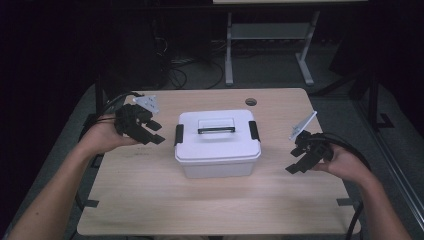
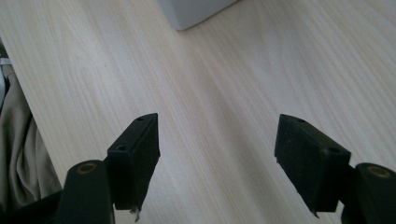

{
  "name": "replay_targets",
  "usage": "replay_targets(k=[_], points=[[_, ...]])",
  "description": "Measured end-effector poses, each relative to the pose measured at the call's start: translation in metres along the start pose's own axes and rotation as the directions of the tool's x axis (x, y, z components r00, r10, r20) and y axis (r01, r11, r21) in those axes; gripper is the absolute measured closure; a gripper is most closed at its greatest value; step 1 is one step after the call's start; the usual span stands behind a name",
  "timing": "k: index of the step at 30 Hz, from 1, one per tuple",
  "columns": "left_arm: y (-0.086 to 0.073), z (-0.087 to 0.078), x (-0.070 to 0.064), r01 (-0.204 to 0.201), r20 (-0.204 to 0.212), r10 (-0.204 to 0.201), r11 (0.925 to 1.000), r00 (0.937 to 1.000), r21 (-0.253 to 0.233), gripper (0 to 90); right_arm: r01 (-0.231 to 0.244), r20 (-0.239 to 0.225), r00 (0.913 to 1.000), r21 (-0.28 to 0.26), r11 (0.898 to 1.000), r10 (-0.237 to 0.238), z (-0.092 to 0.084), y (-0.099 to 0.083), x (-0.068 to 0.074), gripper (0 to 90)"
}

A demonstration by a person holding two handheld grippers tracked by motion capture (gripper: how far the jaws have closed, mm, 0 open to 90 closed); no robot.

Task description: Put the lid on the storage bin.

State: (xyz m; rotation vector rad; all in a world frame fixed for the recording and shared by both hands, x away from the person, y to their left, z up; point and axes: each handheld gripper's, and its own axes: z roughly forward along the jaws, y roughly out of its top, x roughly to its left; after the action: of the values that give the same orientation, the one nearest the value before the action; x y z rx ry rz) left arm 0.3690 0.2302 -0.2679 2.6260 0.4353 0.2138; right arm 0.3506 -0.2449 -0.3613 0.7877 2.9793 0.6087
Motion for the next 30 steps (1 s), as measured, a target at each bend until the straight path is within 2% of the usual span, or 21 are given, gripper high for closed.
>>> replay_targets(k=[12, 30], points=[[-0.018, 0.002, -0.002, 0.027, -0.008, -0.027, 0.9996, 0.9996, -0.011, 49.4, -0.002, 0.003, 1.0000, 0.000, 1.000, 0.002, 0.000, -0.003, 0.000, 30.2], [-0.041, 0.015, -0.008, 0.058, -0.023, -0.058, 0.9983, 0.9980, -0.006, 44.9, 0.000, 0.002, 1.0000, -0.001, 1.000, 0.000, 0.002, -0.001, 0.000, 29.8]])
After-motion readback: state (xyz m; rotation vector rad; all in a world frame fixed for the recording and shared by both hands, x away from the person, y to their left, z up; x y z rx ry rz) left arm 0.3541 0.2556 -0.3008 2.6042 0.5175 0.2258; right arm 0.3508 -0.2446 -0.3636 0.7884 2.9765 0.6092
